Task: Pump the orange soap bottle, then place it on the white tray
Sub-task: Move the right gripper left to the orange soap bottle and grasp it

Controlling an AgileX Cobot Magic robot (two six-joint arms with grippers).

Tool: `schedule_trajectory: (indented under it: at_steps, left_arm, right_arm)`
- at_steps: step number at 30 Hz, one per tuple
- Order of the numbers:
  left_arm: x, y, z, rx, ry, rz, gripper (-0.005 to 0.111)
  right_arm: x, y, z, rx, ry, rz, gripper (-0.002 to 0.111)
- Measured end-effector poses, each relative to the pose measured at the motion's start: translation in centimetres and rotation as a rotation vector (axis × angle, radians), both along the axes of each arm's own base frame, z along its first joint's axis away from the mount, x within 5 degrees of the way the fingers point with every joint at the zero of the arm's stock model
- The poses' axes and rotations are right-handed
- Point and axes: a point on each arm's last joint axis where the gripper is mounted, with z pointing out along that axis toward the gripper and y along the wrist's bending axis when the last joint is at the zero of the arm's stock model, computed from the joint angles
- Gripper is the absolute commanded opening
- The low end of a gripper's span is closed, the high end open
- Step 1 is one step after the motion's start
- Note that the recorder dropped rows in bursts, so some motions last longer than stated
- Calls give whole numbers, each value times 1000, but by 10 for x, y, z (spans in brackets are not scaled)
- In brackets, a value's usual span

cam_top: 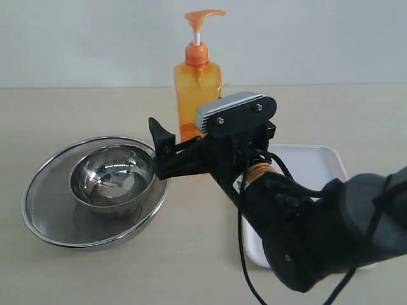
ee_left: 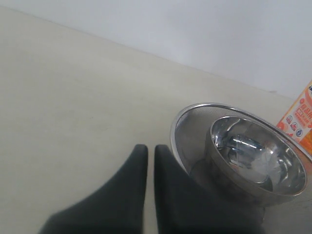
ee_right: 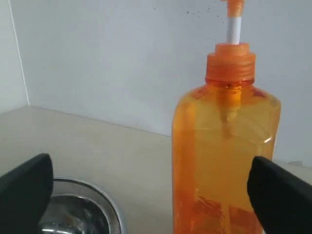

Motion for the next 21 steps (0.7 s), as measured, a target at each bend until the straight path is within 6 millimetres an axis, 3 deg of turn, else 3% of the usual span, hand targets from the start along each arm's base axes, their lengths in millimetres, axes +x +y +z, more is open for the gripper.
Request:
schedule_trajectory:
  at_steps: [21]
  left_arm:
    - [0, 0, 0, 0, 0, 0, 5]
  right_arm:
    - [37, 6, -9, 41, 8, -149, 104]
